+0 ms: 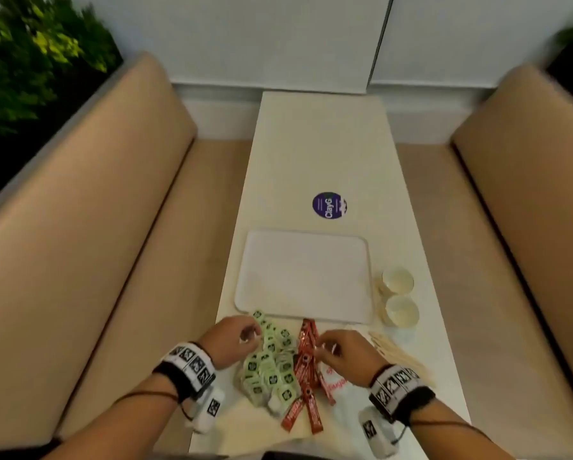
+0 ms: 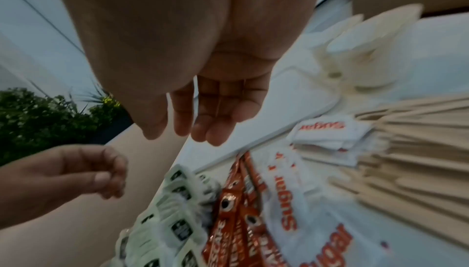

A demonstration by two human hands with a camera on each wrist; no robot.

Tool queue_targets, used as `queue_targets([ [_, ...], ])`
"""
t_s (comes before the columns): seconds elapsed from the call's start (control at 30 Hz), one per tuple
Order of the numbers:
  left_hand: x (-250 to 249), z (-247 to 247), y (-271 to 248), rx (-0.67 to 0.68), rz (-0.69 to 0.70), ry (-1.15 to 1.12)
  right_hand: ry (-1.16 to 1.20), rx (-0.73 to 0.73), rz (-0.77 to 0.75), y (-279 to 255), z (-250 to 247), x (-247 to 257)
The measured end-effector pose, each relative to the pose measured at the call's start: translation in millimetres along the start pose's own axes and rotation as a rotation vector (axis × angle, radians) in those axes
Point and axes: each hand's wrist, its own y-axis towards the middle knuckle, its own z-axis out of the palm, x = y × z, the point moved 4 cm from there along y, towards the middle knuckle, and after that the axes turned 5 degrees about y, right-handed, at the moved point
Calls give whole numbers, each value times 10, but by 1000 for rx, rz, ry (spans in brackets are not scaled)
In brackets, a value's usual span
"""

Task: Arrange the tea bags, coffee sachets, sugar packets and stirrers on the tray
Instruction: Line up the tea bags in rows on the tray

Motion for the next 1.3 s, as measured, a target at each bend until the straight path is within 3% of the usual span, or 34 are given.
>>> queue_targets([
  [0.27, 16, 143, 120, 60, 34, 47, -91, 42, 22, 402, 437, 97],
  [0.6, 34, 230, 151, 44, 88, 5, -147, -53, 47, 586, 709, 42],
  [0.97, -108, 159, 126, 21, 153, -101, -4, -194, -14, 444, 463, 161],
  [1.2, -376, 120, 160, 126, 262, -265, 284, -124, -109, 295, 286, 575],
  [1.3, -448, 63, 174, 111, 273, -265, 296, -108, -121, 339, 278, 638],
])
